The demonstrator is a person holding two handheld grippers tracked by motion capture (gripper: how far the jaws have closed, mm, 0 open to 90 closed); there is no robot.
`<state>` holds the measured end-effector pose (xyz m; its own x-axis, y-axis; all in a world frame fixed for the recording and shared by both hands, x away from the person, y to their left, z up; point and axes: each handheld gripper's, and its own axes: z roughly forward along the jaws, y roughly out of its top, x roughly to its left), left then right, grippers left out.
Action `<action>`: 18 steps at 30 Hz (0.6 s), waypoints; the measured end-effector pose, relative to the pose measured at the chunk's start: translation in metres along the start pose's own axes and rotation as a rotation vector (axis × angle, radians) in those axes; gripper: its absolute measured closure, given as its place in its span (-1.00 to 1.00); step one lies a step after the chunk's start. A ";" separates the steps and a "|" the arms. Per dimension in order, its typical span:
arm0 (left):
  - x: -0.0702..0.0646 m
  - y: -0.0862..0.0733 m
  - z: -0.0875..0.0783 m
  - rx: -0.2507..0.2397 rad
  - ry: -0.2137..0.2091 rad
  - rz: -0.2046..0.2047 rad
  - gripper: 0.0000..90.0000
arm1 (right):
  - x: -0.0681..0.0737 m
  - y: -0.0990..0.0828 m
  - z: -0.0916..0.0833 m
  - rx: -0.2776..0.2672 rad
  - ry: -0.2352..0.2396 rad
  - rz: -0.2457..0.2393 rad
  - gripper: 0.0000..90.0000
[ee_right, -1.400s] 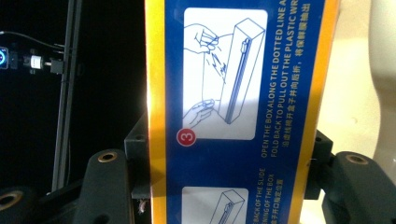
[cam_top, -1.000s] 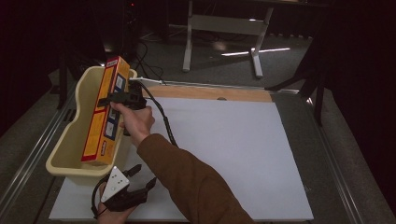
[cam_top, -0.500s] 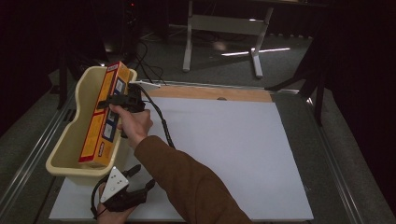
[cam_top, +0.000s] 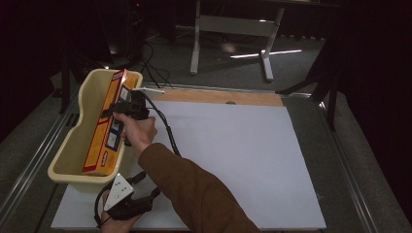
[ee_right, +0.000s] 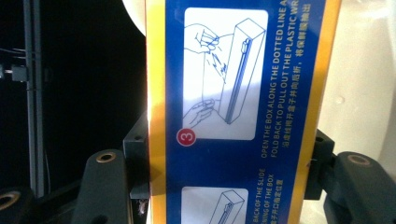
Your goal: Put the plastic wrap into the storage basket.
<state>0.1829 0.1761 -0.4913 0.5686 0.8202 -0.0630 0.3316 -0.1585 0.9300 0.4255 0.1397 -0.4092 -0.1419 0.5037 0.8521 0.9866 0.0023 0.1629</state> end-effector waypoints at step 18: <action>0.001 0.000 -0.002 -0.006 0.006 -0.005 -0.30 | 0.000 -0.003 0.002 0.003 -0.078 0.000 -0.18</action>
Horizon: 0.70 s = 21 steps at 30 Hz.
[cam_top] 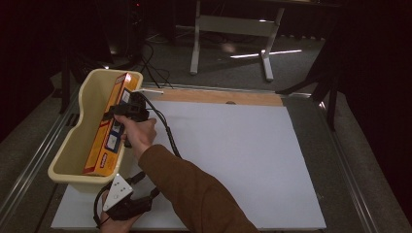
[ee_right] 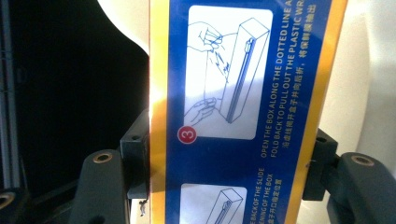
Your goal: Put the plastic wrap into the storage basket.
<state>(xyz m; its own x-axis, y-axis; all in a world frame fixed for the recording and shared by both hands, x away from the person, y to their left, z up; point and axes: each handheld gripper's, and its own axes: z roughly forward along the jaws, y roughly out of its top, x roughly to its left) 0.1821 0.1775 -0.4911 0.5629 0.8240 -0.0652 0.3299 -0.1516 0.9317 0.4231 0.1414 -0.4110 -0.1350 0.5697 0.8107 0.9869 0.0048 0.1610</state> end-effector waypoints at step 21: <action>-0.002 0.000 0.001 0.006 -0.001 0.008 -0.29 | 0.007 -0.003 -0.001 0.003 -0.132 -0.059 -0.28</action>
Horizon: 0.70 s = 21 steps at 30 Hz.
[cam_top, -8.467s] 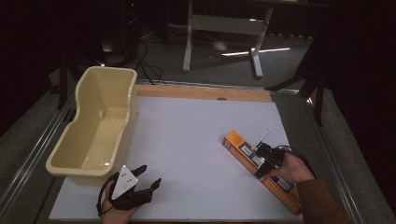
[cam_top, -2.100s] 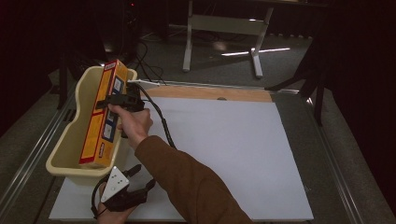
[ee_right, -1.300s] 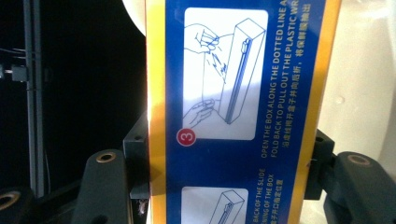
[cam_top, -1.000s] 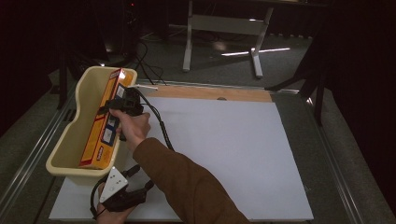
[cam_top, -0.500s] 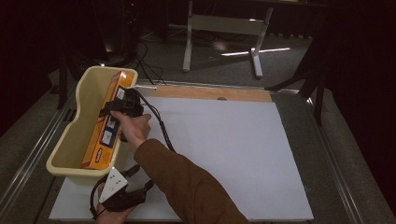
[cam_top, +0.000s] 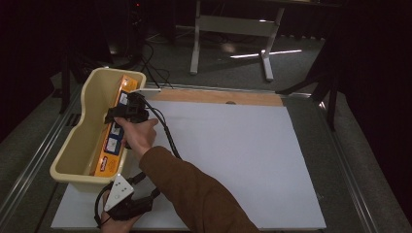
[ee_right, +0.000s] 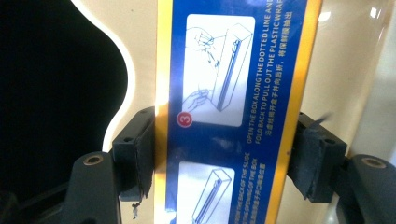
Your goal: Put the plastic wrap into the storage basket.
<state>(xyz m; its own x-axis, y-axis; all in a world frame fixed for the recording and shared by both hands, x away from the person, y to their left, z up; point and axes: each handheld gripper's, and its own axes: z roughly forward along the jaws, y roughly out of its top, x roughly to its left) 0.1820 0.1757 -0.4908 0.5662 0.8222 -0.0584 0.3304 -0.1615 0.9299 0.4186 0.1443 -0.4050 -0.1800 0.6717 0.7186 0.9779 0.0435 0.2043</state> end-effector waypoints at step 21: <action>0.001 0.001 0.002 -0.001 0.008 0.004 -0.30 | -0.013 -0.003 -0.045 -0.071 0.089 -0.289 -0.28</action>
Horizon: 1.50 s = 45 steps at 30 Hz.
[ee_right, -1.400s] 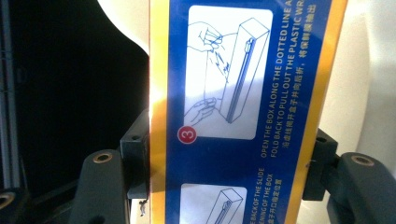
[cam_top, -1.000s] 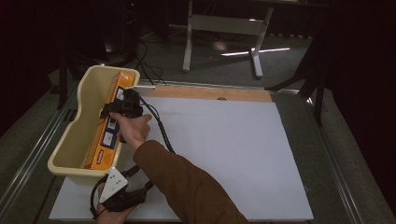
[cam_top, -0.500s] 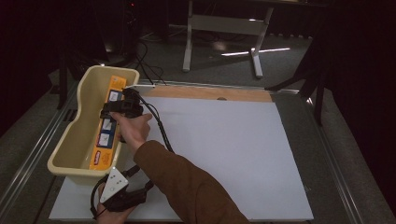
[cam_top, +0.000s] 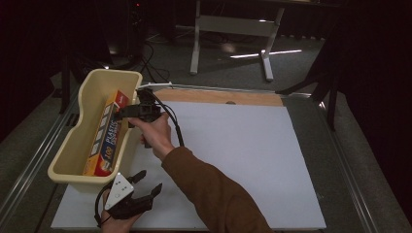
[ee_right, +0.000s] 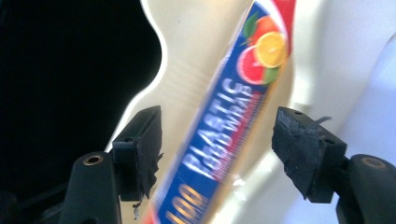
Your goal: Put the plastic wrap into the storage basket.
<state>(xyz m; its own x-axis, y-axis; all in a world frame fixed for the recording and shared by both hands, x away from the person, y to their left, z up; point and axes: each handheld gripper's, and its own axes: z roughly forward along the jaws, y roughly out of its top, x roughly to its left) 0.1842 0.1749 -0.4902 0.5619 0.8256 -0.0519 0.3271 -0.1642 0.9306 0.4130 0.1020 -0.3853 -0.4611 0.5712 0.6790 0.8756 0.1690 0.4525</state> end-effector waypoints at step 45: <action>0.001 0.002 0.003 0.020 0.042 0.006 -0.33 | -0.186 -0.216 -0.238 -0.345 -0.429 -0.701 -0.49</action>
<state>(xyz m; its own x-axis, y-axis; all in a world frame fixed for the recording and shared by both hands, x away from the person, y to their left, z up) 0.1873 0.1741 -0.4894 0.5319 0.8463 -0.0312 0.3391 -0.1791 0.9235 0.2756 -0.2322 -0.4719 -0.7206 0.6905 -0.0632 0.2884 0.3814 0.8783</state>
